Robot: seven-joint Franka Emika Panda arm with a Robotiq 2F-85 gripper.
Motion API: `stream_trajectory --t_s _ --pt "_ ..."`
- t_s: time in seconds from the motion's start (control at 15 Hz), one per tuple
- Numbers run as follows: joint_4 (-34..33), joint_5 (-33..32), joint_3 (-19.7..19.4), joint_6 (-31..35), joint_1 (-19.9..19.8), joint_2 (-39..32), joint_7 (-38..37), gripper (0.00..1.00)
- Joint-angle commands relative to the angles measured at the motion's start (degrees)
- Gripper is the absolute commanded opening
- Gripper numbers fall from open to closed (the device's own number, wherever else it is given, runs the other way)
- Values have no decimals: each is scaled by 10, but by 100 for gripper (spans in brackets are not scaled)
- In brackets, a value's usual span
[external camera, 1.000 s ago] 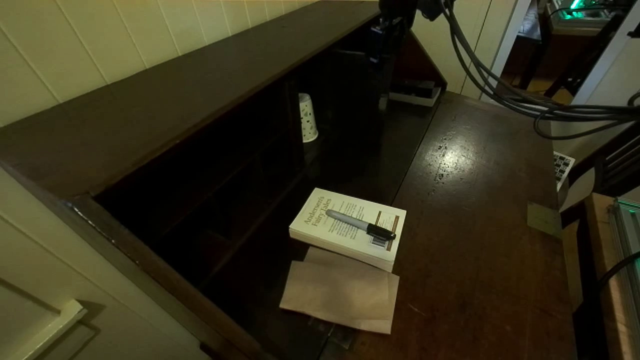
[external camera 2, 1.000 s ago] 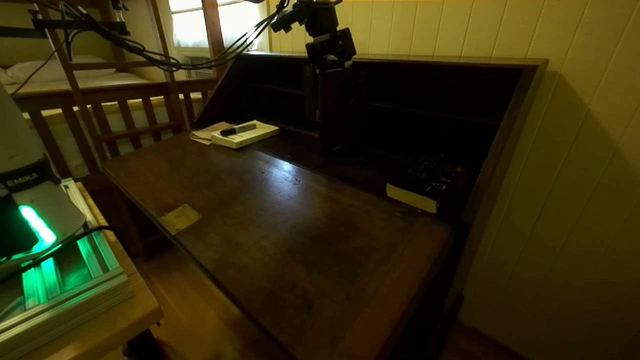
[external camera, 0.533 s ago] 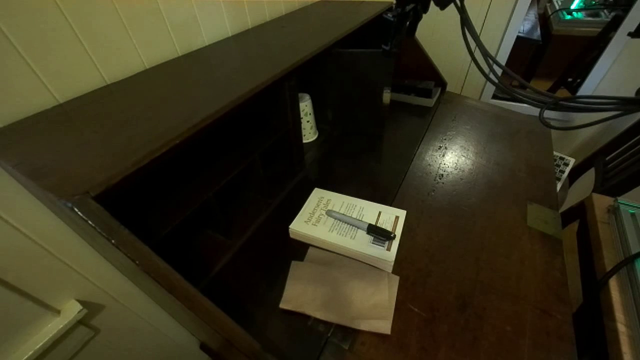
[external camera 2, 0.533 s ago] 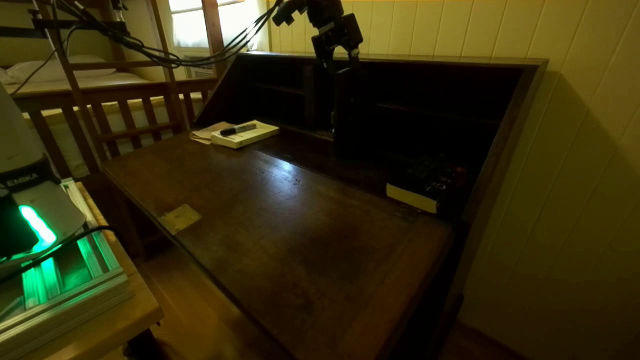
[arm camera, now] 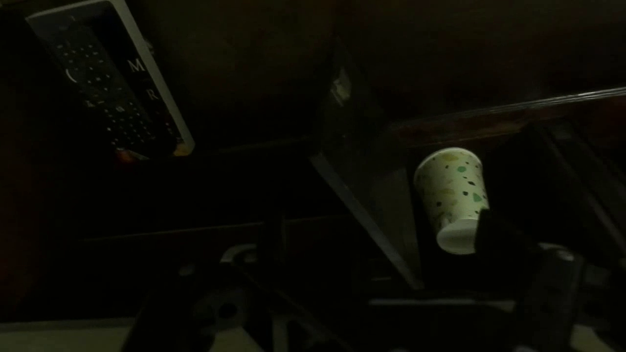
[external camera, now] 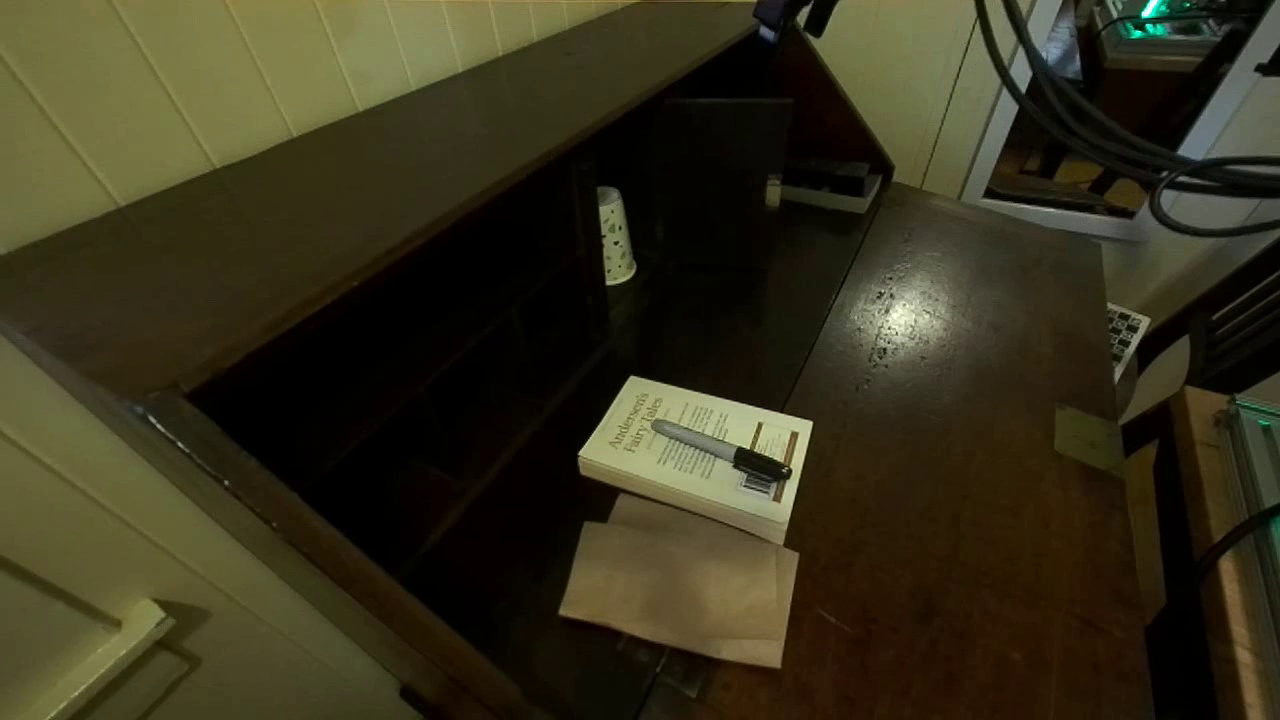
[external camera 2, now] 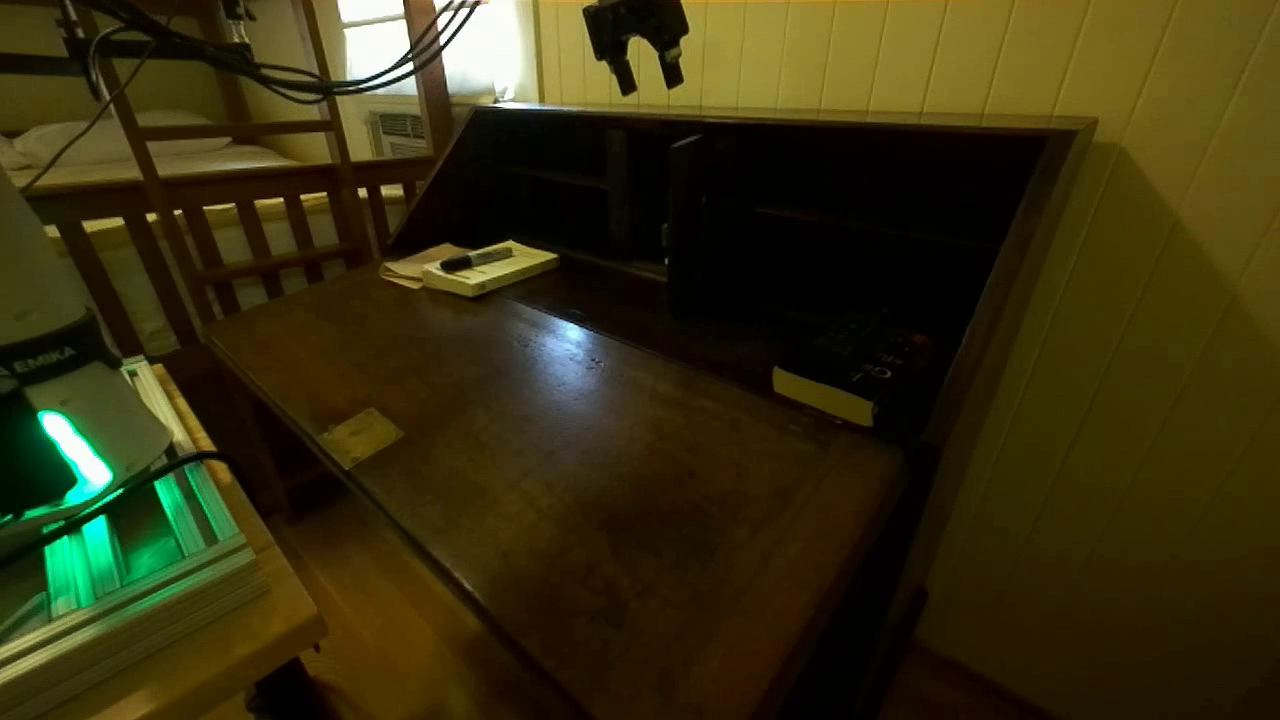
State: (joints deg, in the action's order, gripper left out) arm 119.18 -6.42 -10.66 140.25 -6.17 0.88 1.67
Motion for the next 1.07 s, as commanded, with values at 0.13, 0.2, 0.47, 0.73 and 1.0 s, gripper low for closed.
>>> stream_trajectory --t_s 0.13,0.2,0.47,0.73,1.0 --pt "58 108 10 36 2 42 127 100" --pt "64 140 9 44 7 43 179 100" --pt "85 231 13 54 22 34 350 100" --pt "73 295 14 2 24 9 493 100" --pt "80 273 22 12 17 10 464 100"
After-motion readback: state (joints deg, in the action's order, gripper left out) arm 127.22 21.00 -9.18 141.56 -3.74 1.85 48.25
